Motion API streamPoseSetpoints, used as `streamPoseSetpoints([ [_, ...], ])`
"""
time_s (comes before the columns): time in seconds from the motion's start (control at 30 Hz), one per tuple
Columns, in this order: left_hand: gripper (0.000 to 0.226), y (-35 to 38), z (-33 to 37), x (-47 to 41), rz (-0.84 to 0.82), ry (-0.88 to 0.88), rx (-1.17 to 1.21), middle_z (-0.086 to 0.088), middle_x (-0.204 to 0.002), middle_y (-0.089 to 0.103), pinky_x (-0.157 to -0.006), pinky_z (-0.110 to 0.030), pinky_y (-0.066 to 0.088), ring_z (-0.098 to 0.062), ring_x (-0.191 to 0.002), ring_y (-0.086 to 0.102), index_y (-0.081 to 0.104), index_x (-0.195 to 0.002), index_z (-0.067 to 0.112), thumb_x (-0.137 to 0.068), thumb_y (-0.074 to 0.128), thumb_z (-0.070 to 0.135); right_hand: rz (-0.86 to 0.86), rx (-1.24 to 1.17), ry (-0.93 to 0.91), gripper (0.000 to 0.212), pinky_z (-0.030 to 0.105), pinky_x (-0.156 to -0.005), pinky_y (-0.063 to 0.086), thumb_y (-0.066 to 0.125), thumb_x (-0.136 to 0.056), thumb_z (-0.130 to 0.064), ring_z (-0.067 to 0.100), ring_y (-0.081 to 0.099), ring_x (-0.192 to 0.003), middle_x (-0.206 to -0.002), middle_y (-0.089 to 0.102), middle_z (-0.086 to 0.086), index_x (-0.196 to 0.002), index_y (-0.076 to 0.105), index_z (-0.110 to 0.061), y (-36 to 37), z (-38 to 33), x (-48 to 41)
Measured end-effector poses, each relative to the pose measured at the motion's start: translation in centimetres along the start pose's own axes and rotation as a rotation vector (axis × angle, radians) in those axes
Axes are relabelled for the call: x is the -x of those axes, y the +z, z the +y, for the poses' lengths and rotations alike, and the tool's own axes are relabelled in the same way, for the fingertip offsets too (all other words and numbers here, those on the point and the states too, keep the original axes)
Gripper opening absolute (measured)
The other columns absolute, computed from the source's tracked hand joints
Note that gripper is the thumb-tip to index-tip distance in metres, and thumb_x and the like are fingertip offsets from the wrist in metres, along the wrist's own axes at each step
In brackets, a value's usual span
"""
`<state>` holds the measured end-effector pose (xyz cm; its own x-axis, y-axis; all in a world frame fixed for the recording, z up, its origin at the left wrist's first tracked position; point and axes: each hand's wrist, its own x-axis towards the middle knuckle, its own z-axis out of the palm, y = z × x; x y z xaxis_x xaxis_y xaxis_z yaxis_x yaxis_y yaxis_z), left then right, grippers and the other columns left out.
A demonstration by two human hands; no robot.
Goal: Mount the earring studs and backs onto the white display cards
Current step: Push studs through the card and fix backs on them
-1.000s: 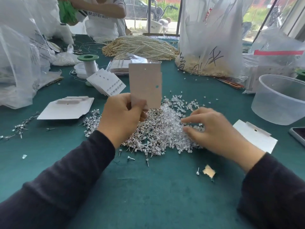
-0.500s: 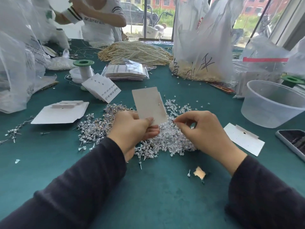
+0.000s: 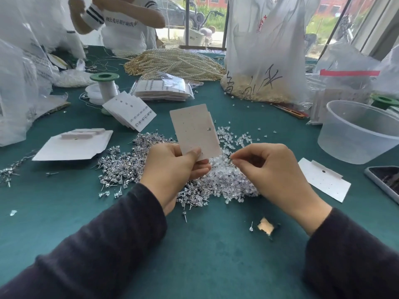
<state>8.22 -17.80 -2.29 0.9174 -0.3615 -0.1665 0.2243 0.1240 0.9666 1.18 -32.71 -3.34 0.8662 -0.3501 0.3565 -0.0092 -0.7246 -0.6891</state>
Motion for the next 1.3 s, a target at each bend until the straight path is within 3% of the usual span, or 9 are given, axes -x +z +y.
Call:
streamPoseSetpoints([
  [0.13,0.010,0.2,0.1,0.2,0.007,0.028,-0.035,-0.016,-0.068,0.064,-0.050,-0.018,0.055,-0.011,-0.047,0.064,0.058,-0.086,-0.006,-0.087,0.054,0.003,0.003,-0.026,0.019,0.015,0.027,-0.065,0.053,0.068,-0.077,-0.008,0.011,0.065,-0.065,-0.068,0.070,-0.006,-0.079,0.074,-0.022,0.0,-0.1,0.3],
  [0.27,0.010,0.2,0.1,0.3,0.034,0.055,-0.063,-0.016,-0.068,0.064,-0.050,-0.018,0.055,-0.011,-0.046,0.064,0.059,-0.088,-0.007,-0.086,0.056,0.002,0.035,-0.089,-0.007,0.016,0.014,-0.060,0.048,0.070,-0.077,-0.008,0.004,0.063,-0.061,-0.067,0.070,-0.011,-0.080,0.074,-0.024,0.1,-0.7,0.8],
  [0.4,0.008,0.5,-0.2,0.4,0.048,0.094,-0.093,-0.014,-0.064,0.064,-0.049,-0.018,0.055,-0.012,-0.046,0.064,0.061,-0.079,-0.002,-0.085,0.057,0.002,0.140,-0.082,-0.151,0.013,0.017,-0.064,0.050,0.071,-0.076,-0.006,0.006,0.063,-0.065,-0.070,0.069,-0.011,-0.081,0.074,-0.018,1.0,-2.1,1.4],
  [0.6,0.011,0.8,-0.6,0.6,0.029,0.148,-0.145,-0.012,-0.063,0.064,-0.048,-0.018,0.053,-0.009,-0.046,0.062,0.063,-0.076,-0.003,-0.085,0.058,0.002,0.281,-0.014,-0.362,0.005,0.023,-0.060,0.047,0.071,-0.073,-0.002,0.014,0.058,-0.061,-0.071,0.066,0.003,-0.072,0.071,-0.007,2.3,-2.9,1.6],
  [0.83,0.018,1.1,-0.8,0.8,0.021,0.145,-0.135,-0.012,-0.064,0.066,-0.053,-0.022,0.056,-0.010,-0.048,0.062,0.065,-0.070,0.005,-0.085,0.057,-0.001,0.235,0.006,-0.381,0.007,0.036,-0.059,0.049,0.069,-0.074,0.003,0.020,0.059,-0.064,-0.072,0.064,0.006,-0.073,0.070,-0.005,3.0,-2.2,1.3],
  [0.93,0.020,1.2,-0.9,0.8,0.049,0.156,-0.120,-0.002,-0.053,0.064,-0.049,-0.019,0.054,-0.008,-0.045,0.062,0.063,-0.067,0.006,-0.084,0.057,-0.002,0.249,0.060,-0.400,0.006,0.040,-0.057,0.049,0.065,-0.074,0.002,0.024,0.057,-0.063,-0.070,0.061,0.009,-0.069,0.065,0.000,3.3,-2.1,1.4],
  [1.13,0.015,1.3,-1.0,0.9,0.047,0.186,-0.136,-0.008,-0.065,0.066,-0.049,-0.018,0.054,-0.006,-0.047,0.063,0.065,-0.072,0.002,-0.084,0.057,-0.004,0.239,0.064,-0.398,0.011,0.039,-0.055,0.046,0.063,-0.076,0.003,0.026,0.053,-0.061,-0.070,0.058,0.011,-0.065,0.059,0.002,3.9,-2.1,1.5],
  [1.3,0.019,1.4,-1.1,1.1,0.026,0.160,-0.088,-0.006,-0.064,0.067,-0.048,-0.018,0.052,-0.007,-0.047,0.063,0.065,-0.070,0.003,-0.085,0.054,-0.004,0.250,0.065,-0.391,0.013,0.037,-0.053,0.043,0.061,-0.075,0.003,0.024,0.050,-0.059,-0.069,0.056,0.010,-0.063,0.056,0.002,4.0,-2.1,1.5],
])
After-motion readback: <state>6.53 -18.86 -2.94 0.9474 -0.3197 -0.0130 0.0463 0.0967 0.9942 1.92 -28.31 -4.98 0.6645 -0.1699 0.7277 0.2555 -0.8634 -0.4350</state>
